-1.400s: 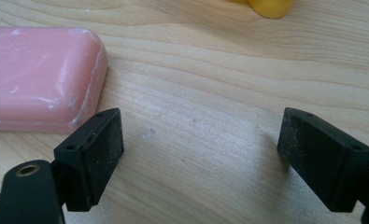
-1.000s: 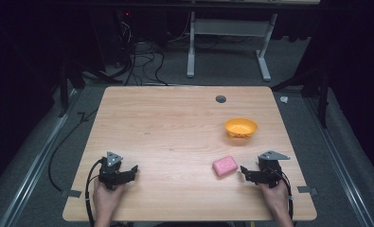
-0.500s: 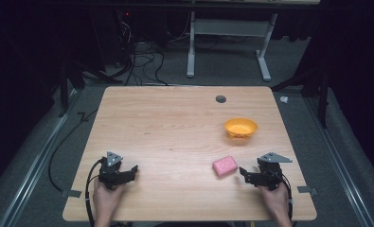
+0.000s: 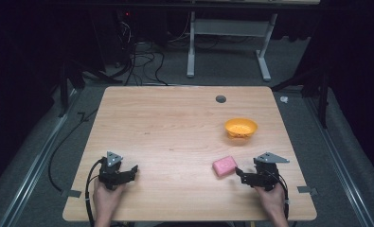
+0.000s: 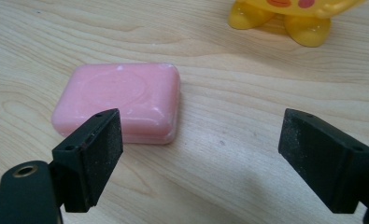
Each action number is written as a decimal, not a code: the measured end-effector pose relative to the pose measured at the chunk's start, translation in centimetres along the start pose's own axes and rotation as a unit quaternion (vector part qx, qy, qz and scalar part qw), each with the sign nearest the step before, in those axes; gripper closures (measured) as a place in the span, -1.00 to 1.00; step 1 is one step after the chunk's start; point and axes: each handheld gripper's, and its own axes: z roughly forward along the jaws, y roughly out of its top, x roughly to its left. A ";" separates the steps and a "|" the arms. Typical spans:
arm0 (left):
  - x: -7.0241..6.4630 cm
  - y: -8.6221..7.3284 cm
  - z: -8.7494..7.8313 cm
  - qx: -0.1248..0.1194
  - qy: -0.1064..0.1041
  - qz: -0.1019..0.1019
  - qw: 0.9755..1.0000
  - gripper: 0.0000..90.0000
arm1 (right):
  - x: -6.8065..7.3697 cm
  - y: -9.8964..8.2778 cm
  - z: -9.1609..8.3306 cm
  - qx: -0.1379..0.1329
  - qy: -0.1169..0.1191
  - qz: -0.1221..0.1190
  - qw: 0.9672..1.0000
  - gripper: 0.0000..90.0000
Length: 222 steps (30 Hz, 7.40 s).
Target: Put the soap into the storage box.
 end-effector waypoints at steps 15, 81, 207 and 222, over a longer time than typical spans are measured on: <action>0.0 0.0 0.0 0.000 0.000 0.000 1.000 -0.52 | 2.1 1.2 0.8 0.000 0.012 -0.011 1.000 -0.72; 0.0 0.0 0.0 0.000 0.000 0.000 1.000 -0.52 | 5.4 1.4 5.2 0.054 -0.011 -0.027 0.998 -0.71; 0.0 0.0 0.0 0.001 -0.001 0.000 1.000 -0.52 | -4.1 11.3 3.4 0.007 -0.029 0.094 0.995 -0.70; 0.1 0.0 0.0 0.000 -0.002 -0.001 1.000 -0.52 | -4.6 12.9 5.5 0.031 -0.054 0.118 0.991 -0.70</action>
